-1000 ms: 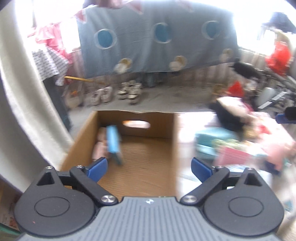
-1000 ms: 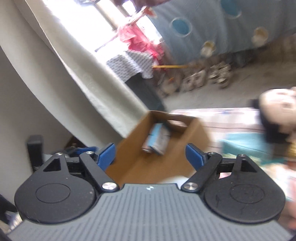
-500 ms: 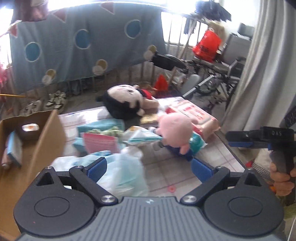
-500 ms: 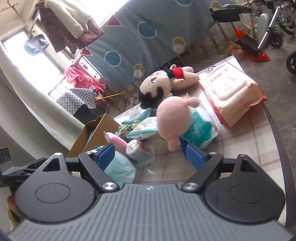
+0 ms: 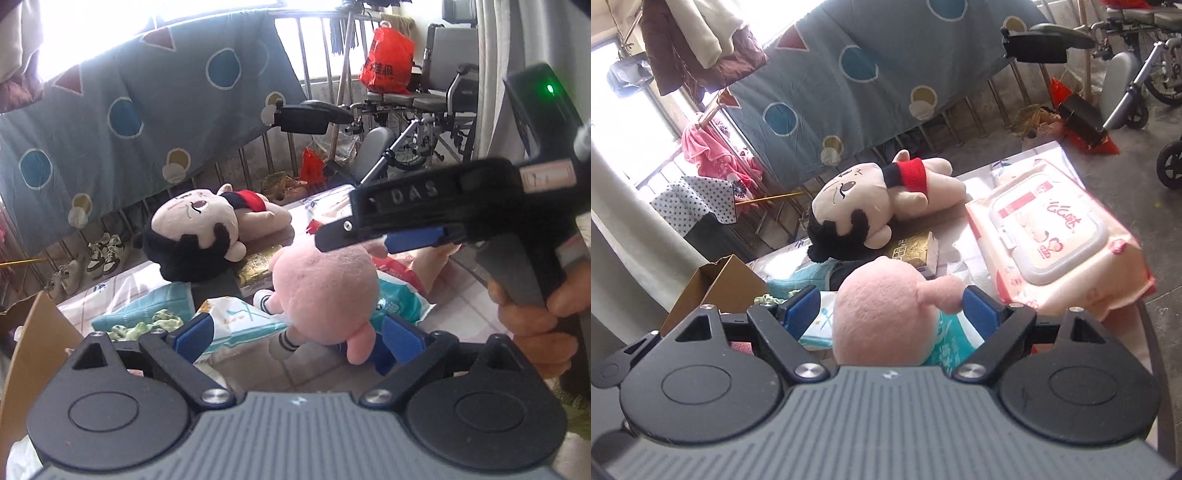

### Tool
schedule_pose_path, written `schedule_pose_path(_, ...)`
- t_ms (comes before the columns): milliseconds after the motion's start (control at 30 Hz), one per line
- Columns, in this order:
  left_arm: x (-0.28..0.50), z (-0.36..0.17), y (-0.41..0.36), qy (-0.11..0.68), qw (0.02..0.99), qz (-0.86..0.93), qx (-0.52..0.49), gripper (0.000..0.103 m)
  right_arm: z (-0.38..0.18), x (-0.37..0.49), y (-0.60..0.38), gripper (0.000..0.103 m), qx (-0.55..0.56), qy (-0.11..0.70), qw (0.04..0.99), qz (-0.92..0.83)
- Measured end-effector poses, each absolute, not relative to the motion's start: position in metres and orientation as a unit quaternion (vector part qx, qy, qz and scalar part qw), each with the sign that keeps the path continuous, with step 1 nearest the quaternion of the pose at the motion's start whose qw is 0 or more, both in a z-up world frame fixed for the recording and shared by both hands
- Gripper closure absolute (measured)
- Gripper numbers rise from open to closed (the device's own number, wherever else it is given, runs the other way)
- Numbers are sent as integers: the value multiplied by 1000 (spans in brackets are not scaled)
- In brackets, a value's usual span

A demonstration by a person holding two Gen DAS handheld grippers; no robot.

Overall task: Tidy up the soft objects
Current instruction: 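Move the left tool to the pink plush doll and close on it, then lift the pink plush doll with the left tool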

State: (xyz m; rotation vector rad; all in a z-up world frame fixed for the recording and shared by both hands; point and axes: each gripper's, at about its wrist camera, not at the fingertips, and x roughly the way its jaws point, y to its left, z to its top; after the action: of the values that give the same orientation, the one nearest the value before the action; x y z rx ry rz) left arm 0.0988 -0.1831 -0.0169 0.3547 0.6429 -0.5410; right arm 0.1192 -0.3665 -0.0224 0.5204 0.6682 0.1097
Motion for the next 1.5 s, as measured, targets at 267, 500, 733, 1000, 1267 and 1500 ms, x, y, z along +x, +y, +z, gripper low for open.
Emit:
schedule_pose_path(267,115,-36,-195,327,890,-264,176,20,-40,152,-376,38,275,349,889,113)
schedule_pose_path(500,124,-44,-208,342,884,-268,174,19,-44,145,-376,51,288,354,879,140)
schedule_pose_path(733,118,-49,-221,356,878,-262,183,19,-59,128,-392,56,368,359,842,161)
schedule_pose_path(1000,94,-30,-207,363,871,-288,163,30,-55,91,-398,59,413,354,820,178)
schedule_pose_path(1267,36,5,-176,404,830,-368,108,30,-29,4,-401,56,455,336,796,215)
schedule_pose_path(1500,23,-21,-158,495,749,-441,-2,30,-19,-87,-404,53,490,305,786,221)
